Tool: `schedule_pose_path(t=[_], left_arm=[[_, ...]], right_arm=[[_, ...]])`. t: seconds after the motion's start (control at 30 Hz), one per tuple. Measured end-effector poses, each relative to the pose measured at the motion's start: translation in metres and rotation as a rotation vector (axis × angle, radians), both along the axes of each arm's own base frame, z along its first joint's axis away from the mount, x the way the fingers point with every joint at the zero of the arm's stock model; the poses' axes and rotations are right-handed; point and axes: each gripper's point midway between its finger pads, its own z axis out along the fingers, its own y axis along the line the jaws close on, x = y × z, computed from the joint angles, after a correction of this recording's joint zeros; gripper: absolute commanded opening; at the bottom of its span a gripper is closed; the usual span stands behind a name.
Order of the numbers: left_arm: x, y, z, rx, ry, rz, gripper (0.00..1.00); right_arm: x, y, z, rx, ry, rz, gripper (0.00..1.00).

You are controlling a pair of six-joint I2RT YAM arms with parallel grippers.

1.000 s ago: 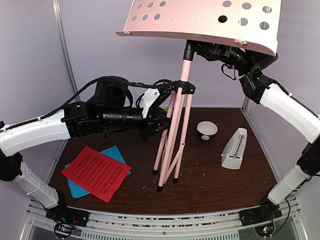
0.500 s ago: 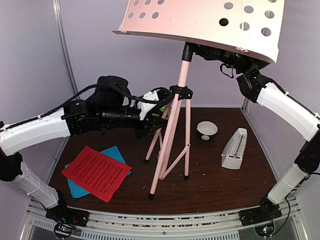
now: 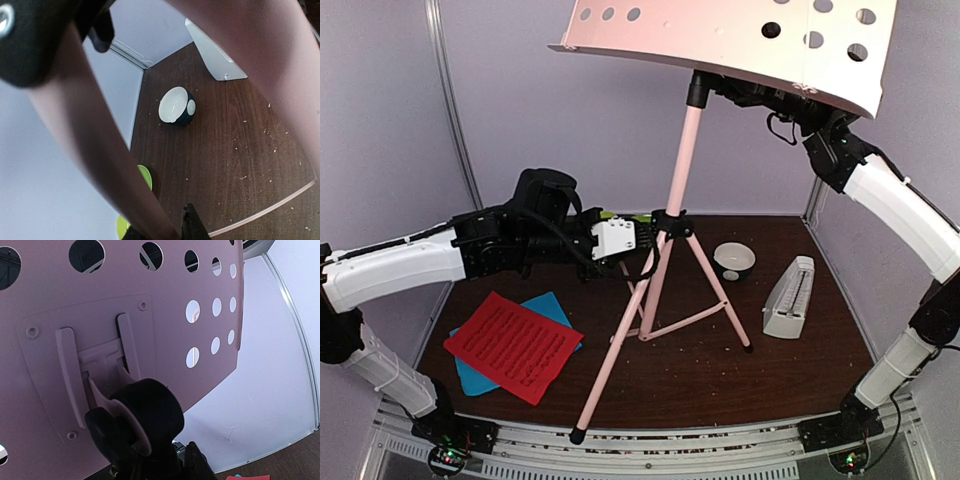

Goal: Set up the instrument practice props

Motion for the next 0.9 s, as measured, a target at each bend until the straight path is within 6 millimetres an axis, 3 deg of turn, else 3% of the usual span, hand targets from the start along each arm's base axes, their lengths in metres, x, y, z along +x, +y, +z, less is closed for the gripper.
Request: schedule_pose_path(t=[0.17, 0.33, 0.37, 0.43, 0.47, 0.67, 0.9], left_arm=[[0.014, 0.001, -0.004, 0.011, -0.041, 0.016, 0.33], [0.024, 0.001, -0.016, 0.060, -0.060, 0.018, 0.56], [0.024, 0.002, -0.018, 0.068, -0.055, 0.020, 0.62], [0.024, 0.006, -0.022, 0.075, -0.049, 0.030, 0.84], [0.024, 0.009, -0.023, 0.073, -0.049, 0.042, 0.88], [0.016, 0.051, -0.015, -0.018, -0.025, 0.151, 0.91], [0.010, 0.075, -0.002, -0.165, 0.056, 0.252, 0.98]], right_arm=[[0.004, 0.001, -0.001, -0.010, -0.031, -0.033, 0.00], [0.021, 0.007, -0.015, -0.054, 0.001, -0.103, 0.00], [0.025, 0.008, -0.018, -0.062, 0.016, -0.116, 0.00], [0.036, 0.009, -0.025, -0.074, 0.049, -0.151, 0.00], [0.040, 0.010, -0.029, -0.080, 0.065, -0.164, 0.00], [0.068, 0.020, -0.079, -0.185, 0.203, -0.228, 0.00], [0.085, 0.014, -0.085, -0.176, 0.196, -0.341, 0.00]])
